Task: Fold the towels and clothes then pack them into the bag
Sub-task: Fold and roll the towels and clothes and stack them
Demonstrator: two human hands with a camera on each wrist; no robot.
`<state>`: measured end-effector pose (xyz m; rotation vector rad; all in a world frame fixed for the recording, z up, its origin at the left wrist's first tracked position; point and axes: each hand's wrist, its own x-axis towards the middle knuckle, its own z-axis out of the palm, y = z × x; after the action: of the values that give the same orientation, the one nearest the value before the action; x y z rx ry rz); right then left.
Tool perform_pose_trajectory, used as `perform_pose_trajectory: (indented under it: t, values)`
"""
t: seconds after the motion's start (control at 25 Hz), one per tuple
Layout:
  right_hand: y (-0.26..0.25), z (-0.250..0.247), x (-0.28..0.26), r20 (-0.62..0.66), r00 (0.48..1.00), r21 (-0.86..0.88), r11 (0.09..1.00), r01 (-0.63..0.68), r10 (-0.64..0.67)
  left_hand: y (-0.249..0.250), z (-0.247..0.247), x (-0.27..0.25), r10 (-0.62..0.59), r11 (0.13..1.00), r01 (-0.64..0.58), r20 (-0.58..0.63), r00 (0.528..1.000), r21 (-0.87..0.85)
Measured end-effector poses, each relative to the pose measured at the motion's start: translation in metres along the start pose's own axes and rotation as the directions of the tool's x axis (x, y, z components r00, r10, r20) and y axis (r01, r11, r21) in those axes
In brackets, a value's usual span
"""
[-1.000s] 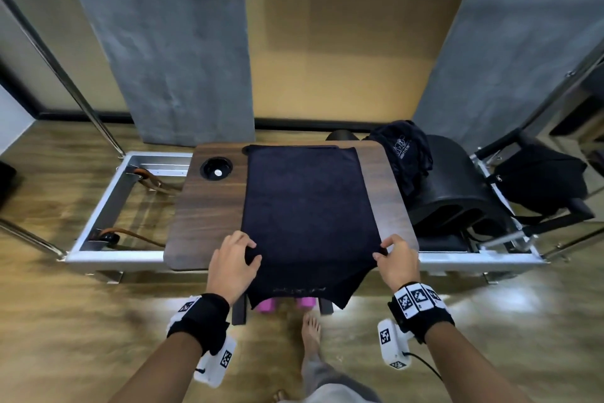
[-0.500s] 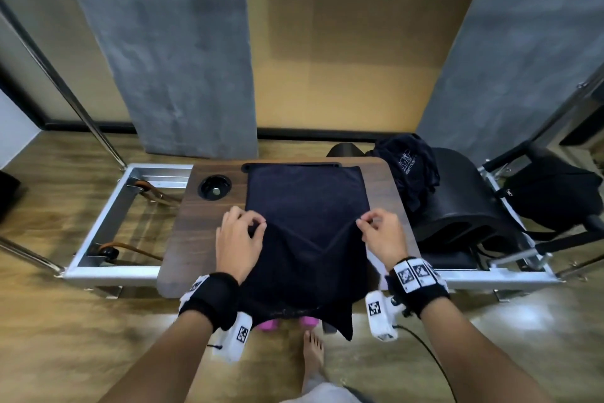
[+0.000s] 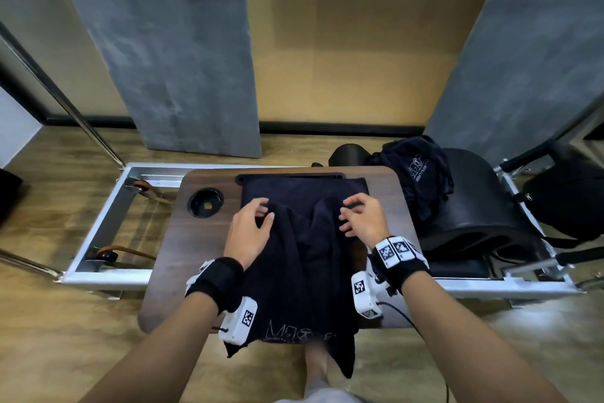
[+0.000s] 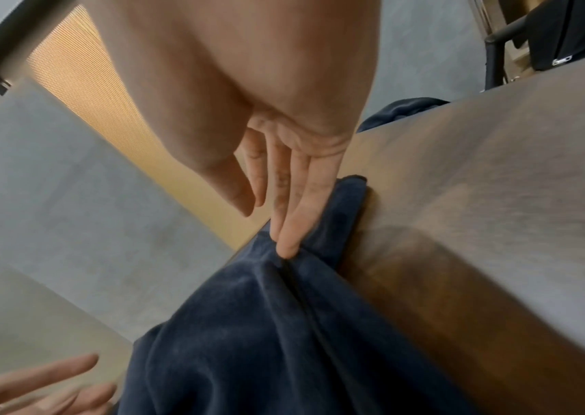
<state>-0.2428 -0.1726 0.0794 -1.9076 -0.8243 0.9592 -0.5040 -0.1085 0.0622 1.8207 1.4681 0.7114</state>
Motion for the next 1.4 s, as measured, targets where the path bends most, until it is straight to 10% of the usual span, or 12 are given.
perform_pose_trajectory:
  t: [0.28, 0.64, 0.92, 1.04, 1.24, 1.4]
  values:
    - [0.066, -0.019, -0.07, 0.07, 0.989, -0.377, 0.921, -0.096, 0.131, -0.044, -0.012, -0.073, -0.216, 0.969, 0.21, 0.03, 0.976, 0.133]
    - [0.065, -0.025, -0.092, -0.072, 0.995, -0.12, 0.99, -0.07, 0.061, -0.028, -0.031, -0.094, -0.26, 0.951, 0.261, -0.029, 0.965, 0.164]
    - [0.077, -0.017, -0.122, -0.035, 0.988, -0.495, 0.856, -0.148, 0.151, -0.027, -0.017, -0.121, -0.357, 0.885, 0.336, 0.006, 0.934, 0.323]
    - [0.074, -0.019, -0.119, -0.076, 0.989, -0.39, 0.909, -0.145, 0.125, -0.027, -0.019, -0.119, -0.369, 0.887, 0.355, -0.01, 0.929, 0.295]
    - [0.06, -0.04, -0.119, -0.32, 0.94, 0.116, 0.99, -0.084, 0.117, -0.027, -0.022, -0.113, -0.341, 0.913, 0.301, -0.111, 0.934, -0.276]
    - [0.065, -0.042, -0.136, -0.316, 0.94, -0.107, 0.99, 0.096, -0.126, -0.036, -0.023, -0.126, -0.068, 0.98, 0.073, 0.032, 0.997, -0.184]
